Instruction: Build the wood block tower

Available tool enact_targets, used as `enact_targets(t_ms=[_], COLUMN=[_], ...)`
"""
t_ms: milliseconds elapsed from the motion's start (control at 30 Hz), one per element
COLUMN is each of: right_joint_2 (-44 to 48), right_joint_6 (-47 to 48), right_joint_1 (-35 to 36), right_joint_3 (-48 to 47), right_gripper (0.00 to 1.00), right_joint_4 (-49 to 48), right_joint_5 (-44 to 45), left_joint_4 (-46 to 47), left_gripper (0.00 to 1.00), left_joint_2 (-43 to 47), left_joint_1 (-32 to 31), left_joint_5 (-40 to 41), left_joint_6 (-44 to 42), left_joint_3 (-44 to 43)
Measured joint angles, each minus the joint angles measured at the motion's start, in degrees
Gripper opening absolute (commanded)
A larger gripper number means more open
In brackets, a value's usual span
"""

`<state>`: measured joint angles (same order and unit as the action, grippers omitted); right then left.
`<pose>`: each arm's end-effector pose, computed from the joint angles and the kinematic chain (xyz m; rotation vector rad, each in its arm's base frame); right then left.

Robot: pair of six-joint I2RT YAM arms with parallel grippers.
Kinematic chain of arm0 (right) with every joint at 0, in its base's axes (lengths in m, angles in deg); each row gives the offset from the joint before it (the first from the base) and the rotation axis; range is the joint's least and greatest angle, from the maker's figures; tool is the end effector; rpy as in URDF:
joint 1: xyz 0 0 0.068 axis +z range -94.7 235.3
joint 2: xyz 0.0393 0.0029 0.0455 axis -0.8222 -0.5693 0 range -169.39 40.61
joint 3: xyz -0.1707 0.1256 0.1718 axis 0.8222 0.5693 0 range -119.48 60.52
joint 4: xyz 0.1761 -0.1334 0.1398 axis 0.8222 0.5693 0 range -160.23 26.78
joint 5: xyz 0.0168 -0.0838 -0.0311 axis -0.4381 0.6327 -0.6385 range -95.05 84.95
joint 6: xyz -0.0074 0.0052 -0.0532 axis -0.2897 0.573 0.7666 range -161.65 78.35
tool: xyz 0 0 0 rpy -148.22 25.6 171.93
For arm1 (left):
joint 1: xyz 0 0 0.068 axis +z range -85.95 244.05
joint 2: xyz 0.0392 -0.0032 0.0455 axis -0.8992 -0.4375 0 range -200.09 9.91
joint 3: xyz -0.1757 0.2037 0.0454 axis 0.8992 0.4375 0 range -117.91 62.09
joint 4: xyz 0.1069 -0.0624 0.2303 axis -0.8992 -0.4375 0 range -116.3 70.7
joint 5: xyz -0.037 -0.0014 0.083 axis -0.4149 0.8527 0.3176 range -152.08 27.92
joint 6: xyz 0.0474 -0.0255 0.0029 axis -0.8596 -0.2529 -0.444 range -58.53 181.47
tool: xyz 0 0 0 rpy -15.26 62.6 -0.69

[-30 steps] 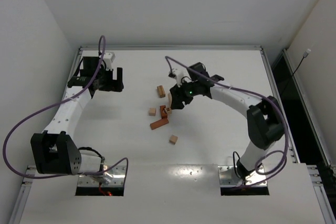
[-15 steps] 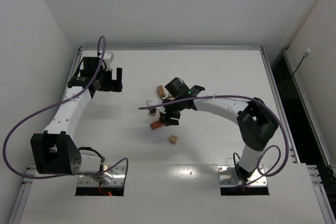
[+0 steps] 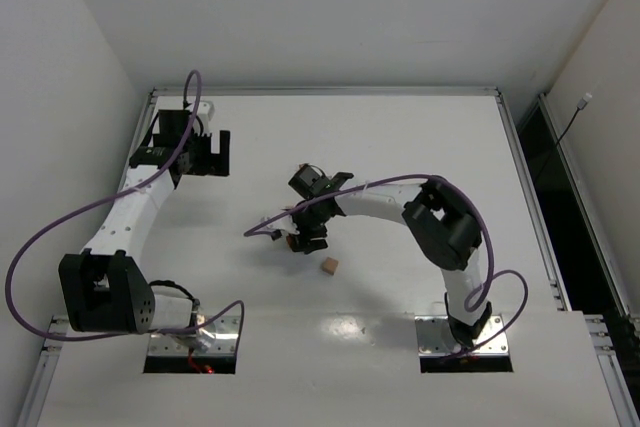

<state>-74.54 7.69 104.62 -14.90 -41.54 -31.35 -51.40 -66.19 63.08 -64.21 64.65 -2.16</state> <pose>0.2473 0.3121 0.1434 -2.1259 1.6681 0.6306 0.2875 -0.0062 0.3021 -0.0264 2.3384 -0.0795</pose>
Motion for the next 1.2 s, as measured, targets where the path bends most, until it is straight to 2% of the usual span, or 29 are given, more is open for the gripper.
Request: enact_targets(t_ms=[400,633,767,800,867,900,933,1000,1100,1200], right_joint_2=[-4.1,-4.9,-4.9,-4.9,-4.9,-4.9,-4.9,-4.9,-4.3,-1.7], right_joint_6=[0.6,0.6,0.7,0.7,0.6,0.7,0.4,-0.5,-3.7,-11.6], right_joint_1=[0.1,0.1,0.0,0.0,0.0,0.0,0.0,-0.2,-0.8,-3.5], right_joint_3=[-4.1,-4.1,-4.1,-4.1,-4.1,-4.1,-4.1,-4.1,-4.1,-3.9], right_gripper=[0.57,0.53,0.41,0.3,0.17,0.07,0.04,0.0,0.0,0.0], right_joint_4=[0.5,1.6,1.9,1.9,1.9,1.9,1.9,1.8,2.3,2.3], right_joint_5=[-0.3,-0.4,-0.4,-0.4,-0.2,-0.2,0.0,0.2,0.2,-1.5], left_joint_4=[0.0,0.1,0.1,0.1,0.1,0.1,0.1,0.1,0.1,0.5], left_gripper=[0.99,0.99,0.99,0.99,0.99,0.99,0.99,0.99,0.99,0.99], left_joint_2=[0.1,0.1,0.1,0.1,0.1,0.1,0.1,0.1,0.1,0.3], left_joint_1=[0.3,0.6,0.6,0.6,0.6,0.6,0.6,0.6,0.6,0.6], left_joint_5=[0.0,-0.2,-0.2,-0.2,-0.2,-0.2,-0.2,-0.2,-0.2,-0.3], left_joint_6=[-0.1,-0.2,-0.1,-0.1,-0.1,-0.1,-0.1,-0.1,-0.1,-0.1], left_joint_3=[0.9,1.4,1.6,1.6,1.6,1.6,1.6,1.6,1.6,2.1])
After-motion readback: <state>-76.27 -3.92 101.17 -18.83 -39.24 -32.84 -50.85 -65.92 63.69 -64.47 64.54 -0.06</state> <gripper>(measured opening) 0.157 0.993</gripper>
